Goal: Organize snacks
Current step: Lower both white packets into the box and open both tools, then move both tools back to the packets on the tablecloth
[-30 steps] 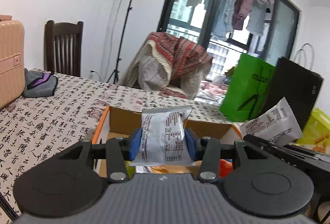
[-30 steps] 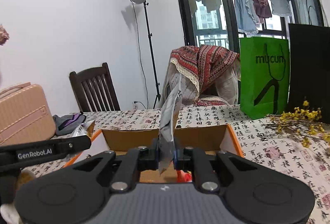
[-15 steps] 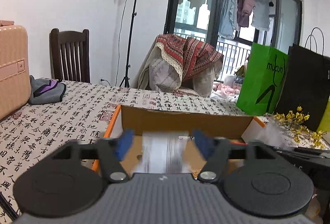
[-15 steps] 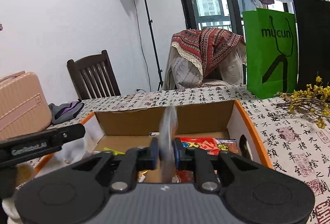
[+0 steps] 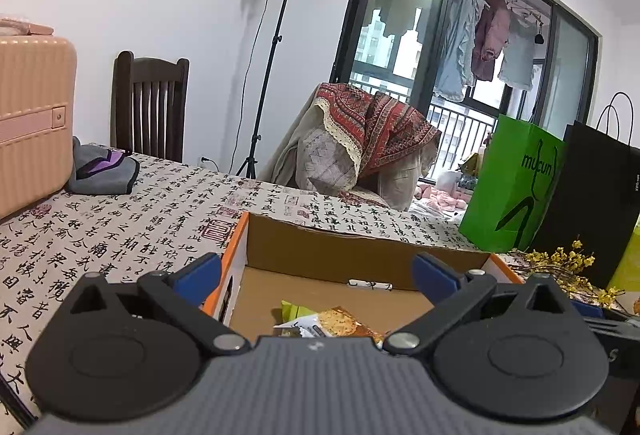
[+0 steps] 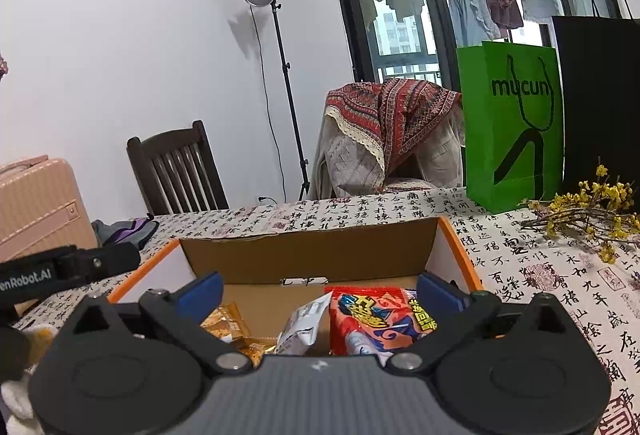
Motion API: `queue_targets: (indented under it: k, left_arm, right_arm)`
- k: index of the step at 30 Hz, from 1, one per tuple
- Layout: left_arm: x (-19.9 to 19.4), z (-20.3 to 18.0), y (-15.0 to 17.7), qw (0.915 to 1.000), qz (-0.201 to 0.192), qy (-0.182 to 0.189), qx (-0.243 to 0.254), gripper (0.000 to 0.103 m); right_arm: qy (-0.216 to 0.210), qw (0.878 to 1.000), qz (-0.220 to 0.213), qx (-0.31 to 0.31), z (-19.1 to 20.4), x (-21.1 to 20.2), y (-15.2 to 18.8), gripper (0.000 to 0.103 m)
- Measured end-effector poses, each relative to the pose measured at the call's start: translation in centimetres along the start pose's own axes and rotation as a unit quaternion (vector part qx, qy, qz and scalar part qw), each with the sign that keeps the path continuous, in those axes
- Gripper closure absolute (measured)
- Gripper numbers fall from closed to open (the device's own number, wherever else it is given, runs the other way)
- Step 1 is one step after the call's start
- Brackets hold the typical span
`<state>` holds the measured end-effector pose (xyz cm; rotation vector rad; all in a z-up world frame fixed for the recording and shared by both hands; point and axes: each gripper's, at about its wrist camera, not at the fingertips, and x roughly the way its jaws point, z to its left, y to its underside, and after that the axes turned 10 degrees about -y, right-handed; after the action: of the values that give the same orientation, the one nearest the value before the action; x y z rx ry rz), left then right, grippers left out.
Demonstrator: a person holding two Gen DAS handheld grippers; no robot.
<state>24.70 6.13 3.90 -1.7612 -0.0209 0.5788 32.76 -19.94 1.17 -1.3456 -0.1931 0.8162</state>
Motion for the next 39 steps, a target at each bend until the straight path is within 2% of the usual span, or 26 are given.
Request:
queue_targets:
  k: [8,19,30,39]
  left_arm:
    - [-1.0,0.1,-1.2,1.0,0.008,0.002,0.0,0.0]
    - [-5.0,0.7,-1.8,0.9997,0.018,0.015,0.009,0.0]
    - [-9.5,2.5,1.3,0.9981,0.033,0.03,0.042,0.0]
    - [-11.6,5.1,4.4,0.9973,0.058,0.031,0.033,0.0]
  right_arm:
    - [0.016,0.999,0.004,-0.027,1.4,-1.0,-0.9,0.0]
    - [0.019,0.998,0.001,-0.062,2.9,-5.9,-0.7,0.0]
    - [0.023,0.997,0.03,-0.07,3.7,-10.6,2.8,0.0]
    - [0.028,0.996,0.062,-0.049,3.7,-13.1,6.6,0.0]
